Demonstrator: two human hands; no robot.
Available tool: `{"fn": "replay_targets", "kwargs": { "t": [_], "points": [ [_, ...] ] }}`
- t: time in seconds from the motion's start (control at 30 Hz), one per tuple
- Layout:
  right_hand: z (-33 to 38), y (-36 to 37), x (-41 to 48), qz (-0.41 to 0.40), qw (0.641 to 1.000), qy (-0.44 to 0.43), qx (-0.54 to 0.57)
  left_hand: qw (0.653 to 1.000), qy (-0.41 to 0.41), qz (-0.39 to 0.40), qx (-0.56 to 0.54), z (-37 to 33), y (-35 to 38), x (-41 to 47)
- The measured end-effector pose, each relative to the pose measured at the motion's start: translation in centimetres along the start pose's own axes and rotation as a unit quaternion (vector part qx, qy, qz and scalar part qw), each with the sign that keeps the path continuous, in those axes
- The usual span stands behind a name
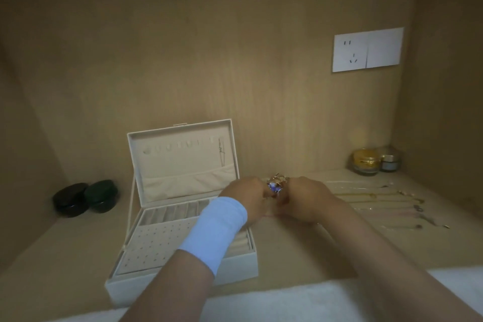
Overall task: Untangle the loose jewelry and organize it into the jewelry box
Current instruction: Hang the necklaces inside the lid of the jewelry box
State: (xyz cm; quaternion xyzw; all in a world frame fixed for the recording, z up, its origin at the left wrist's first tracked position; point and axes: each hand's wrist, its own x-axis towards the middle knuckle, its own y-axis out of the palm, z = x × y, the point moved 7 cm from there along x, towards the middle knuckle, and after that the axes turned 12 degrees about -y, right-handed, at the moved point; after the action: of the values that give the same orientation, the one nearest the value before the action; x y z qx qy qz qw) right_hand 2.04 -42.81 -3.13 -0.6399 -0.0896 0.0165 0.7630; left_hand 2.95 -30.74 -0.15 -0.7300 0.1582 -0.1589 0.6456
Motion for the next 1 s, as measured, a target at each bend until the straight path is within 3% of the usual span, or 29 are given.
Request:
{"fn": "replay_targets", "kwargs": {
  "t": [0.2,0.3,0.43,0.53,0.63,0.73,0.87,1.0],
  "points": [
    [-1.1,1.1,0.0,-0.01,0.999,-0.033,-0.023,0.991,-0.019,0.043,0.122,-1.3,3.5,3.8],
    [-1.5,1.6,0.1,0.013,0.999,-0.041,-0.03,0.99,-0.012,0.022,0.142,-1.6,4.2,4.6],
    [-2.0,1.7,0.2,-0.017,0.996,-0.044,0.071,0.996,-0.039,-0.002,0.085,-0.7,4.1,5.4],
    [-2.6,1.1,0.2,-0.076,0.98,-0.038,0.178,0.995,-0.06,-0.001,-0.08,0.3,3.0,5.3],
    [-3.6,0.4,-0.2,-0.102,0.969,-0.02,0.225,0.937,-0.084,-0.013,-0.339,1.7,1.3,4.9],
    [-4.6,-0.6,-0.8,-0.117,0.984,-0.009,0.131,0.842,-0.102,-0.031,-0.529,3.2,-0.4,4.3],
    [-5.1,-1.1,-1.1,-0.151,0.964,-0.005,0.218,0.732,-0.092,-0.023,-0.674,4.7,-2.2,3.3],
    [-2.3,-3.3,-1.1,-0.192,0.9,-0.042,0.389,0.687,-0.058,0.0,-0.725,5.5,-4.2,2.2]
  ]
}}
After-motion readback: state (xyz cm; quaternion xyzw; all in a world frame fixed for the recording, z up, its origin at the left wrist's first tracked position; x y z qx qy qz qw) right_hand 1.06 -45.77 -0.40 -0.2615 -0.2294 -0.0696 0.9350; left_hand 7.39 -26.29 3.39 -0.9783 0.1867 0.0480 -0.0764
